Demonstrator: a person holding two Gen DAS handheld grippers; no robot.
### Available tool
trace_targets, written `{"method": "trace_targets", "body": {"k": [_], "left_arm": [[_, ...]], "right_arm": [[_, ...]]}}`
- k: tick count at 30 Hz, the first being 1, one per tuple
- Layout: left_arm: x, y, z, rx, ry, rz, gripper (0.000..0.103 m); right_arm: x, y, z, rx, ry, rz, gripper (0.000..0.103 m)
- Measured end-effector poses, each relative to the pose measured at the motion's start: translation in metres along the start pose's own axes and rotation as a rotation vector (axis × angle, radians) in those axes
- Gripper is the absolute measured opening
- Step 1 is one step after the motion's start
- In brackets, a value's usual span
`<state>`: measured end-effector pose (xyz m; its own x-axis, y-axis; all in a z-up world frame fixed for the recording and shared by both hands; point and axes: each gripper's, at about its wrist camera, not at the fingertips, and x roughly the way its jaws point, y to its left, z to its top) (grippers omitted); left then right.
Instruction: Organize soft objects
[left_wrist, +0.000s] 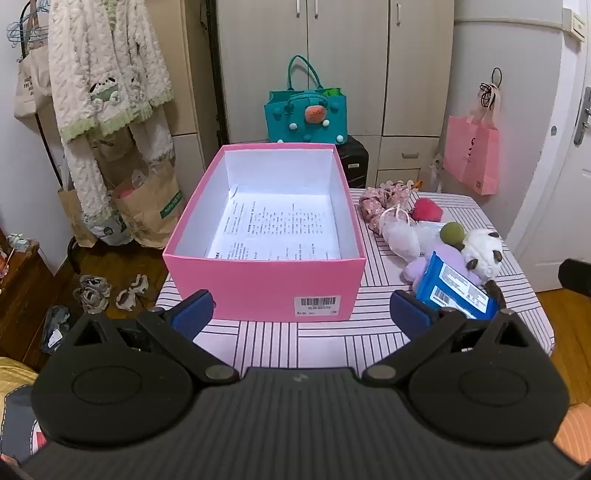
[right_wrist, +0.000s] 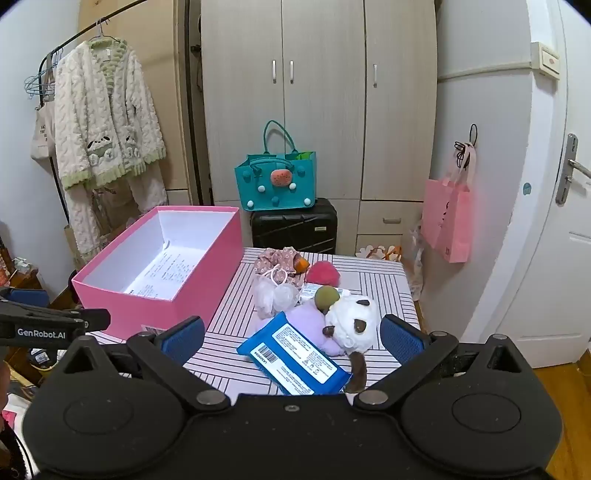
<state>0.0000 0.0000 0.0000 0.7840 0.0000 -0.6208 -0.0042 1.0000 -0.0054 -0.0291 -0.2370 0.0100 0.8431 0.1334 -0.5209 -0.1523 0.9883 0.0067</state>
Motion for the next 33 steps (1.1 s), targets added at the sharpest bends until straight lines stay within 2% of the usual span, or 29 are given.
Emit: {"method": "trace_targets", "body": {"k": [10, 11, 14, 23, 27, 33], "left_arm": [[-0.003, -0.001, -0.002, 0.020, 0.001, -0.018, 0.103], [-0.006, -0.001, -0.003, 0.014, -0.010, -0.020, 0.103], [-0.008, -0.003, -0.008, 0.012, -0.019, -0.045, 0.103], [-0.007, -0.004, -0.016, 0.022, 0.010, -0.051, 0.103], [-0.005, -0.001, -0.017, 0.013, 0.006, -0.017, 0.103], [0.000, 0.002, -0.020, 0.000, 0.007, -0.007, 0.103]], "right_arm": [[0.000, -0.002, 0.000, 0.009, 0.027, 0.024, 0.103], [0.000, 0.002, -0.002, -0.004, 0.012, -0.003, 0.103], [0.003, 0.002, -0.004, 0.002, 0.023, 0.000, 0.103], [0.005, -0.002, -0.010, -0.005, 0.042, 0.001, 0.103], [0.003, -0.006, -0.011, -0.006, 0.051, 0.010, 0.103], [-0.001, -0.006, -0.017, -0.051, 0.034, 0.009, 0.103]]}}
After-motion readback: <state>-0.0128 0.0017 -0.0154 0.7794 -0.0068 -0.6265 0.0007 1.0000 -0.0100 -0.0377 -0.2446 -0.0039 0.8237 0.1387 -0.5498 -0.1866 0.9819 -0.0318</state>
